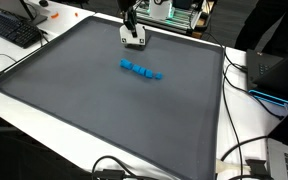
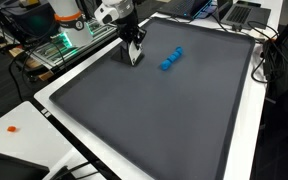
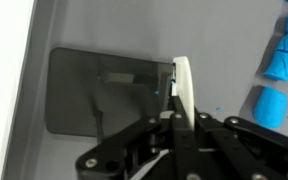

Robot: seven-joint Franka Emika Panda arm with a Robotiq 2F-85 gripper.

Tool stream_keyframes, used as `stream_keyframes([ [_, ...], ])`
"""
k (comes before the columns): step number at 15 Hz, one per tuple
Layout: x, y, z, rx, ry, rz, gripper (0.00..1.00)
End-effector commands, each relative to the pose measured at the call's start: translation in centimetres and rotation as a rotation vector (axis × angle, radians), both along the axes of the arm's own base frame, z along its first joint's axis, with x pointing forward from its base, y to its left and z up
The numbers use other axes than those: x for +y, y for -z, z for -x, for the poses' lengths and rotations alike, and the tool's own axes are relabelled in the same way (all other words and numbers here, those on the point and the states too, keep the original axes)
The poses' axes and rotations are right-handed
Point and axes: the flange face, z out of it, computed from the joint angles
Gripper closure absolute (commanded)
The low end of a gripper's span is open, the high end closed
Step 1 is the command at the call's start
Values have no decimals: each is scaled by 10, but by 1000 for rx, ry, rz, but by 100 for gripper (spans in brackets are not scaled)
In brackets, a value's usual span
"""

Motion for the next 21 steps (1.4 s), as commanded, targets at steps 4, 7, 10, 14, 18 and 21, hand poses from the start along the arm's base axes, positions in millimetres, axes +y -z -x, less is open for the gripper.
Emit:
stream_keyframes([
  [4,-2,1,14,-19,47,-4,99],
  [7,-2,1,13,-36,48,3,99],
  [10,2,4,11,-34,48,1,99],
  [14,6,12,13,-6,44,2,99],
  [18,7,16,15,2,41,5,99],
  [21,5,15,15,-7,50,13,99],
])
